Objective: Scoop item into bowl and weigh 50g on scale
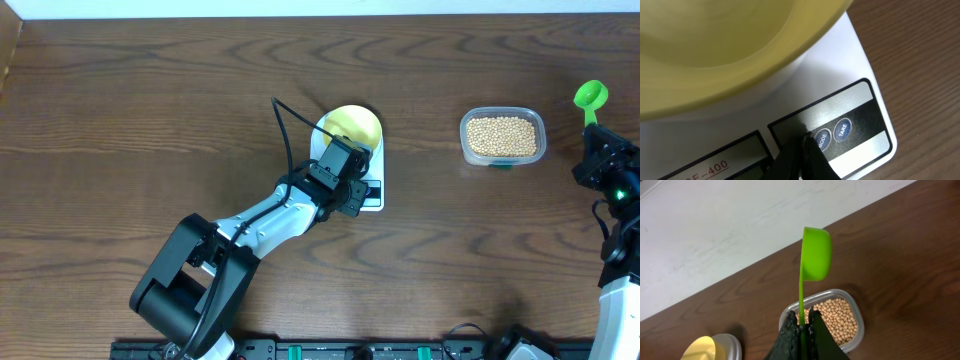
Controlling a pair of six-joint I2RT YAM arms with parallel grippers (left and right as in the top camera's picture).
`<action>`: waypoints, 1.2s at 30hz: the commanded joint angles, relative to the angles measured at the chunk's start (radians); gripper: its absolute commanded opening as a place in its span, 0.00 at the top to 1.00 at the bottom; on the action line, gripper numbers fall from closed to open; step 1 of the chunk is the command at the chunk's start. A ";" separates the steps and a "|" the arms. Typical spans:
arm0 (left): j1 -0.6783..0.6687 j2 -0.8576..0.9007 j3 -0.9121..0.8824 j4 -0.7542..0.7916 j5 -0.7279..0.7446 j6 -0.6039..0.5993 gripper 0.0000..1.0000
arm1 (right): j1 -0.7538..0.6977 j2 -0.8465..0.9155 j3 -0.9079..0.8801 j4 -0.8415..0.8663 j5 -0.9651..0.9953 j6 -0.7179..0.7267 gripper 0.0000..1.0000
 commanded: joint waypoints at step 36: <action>0.005 0.106 -0.070 -0.065 -0.076 -0.014 0.93 | 0.010 0.000 0.015 -0.017 0.020 -0.017 0.99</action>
